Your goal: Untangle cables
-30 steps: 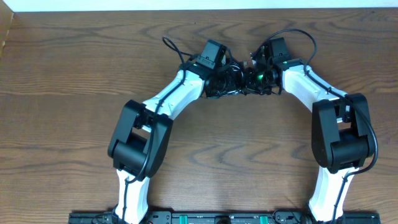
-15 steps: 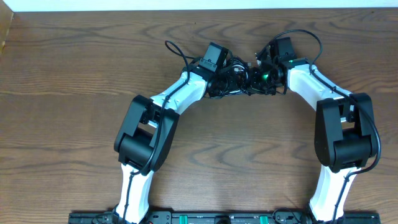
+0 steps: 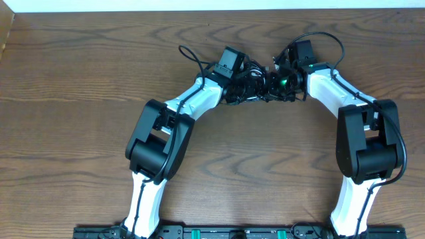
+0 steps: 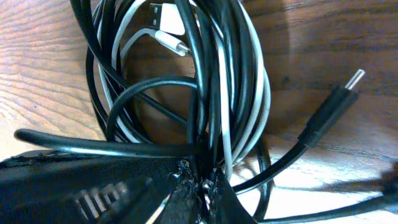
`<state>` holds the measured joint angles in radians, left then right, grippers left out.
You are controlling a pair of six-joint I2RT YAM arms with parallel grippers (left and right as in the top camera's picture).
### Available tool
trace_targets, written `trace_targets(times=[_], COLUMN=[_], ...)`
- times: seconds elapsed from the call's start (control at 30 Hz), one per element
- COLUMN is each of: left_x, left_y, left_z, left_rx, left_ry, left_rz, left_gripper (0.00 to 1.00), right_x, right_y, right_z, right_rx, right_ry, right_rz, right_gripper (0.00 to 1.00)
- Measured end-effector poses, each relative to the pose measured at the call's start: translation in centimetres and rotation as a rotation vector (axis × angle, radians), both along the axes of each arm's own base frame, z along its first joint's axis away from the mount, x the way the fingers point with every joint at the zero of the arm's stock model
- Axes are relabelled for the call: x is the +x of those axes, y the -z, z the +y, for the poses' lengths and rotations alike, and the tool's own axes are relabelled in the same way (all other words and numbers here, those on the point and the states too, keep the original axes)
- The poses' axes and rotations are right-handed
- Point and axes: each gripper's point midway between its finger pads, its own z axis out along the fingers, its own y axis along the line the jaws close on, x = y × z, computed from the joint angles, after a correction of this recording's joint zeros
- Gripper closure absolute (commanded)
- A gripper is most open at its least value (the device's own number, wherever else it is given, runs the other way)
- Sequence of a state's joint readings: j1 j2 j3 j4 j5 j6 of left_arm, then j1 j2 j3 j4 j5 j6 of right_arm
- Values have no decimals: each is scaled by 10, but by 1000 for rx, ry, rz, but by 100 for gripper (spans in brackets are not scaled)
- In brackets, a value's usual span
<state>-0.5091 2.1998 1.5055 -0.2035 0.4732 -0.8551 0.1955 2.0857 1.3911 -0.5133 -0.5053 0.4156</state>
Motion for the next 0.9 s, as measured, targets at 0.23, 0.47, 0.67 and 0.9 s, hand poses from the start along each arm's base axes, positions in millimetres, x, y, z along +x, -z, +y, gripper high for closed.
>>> trace_targets(times=[0.23, 0.47, 0.67, 0.9], left_x=[-8, -17, -28, -32], left_y=[1, -15, -41, -62], left_z=[-5, -6, -5, 6], left_rx=[-54, -205, -392, -526], left_ry=[35, 103, 187, 234], left_rz=[50, 133, 218, 273], left_gripper=[93, 93, 93, 93], right_x=[-1, 0, 0, -1], right_y=[0, 1, 2, 1], right_z=[0, -1, -4, -3], right_rx=[-3, -14, -35, -44], right_ry=[-11, -33, -49, -95], right_rz=[-4, -20, -33, -62], right_gripper=[99, 99, 99, 99])
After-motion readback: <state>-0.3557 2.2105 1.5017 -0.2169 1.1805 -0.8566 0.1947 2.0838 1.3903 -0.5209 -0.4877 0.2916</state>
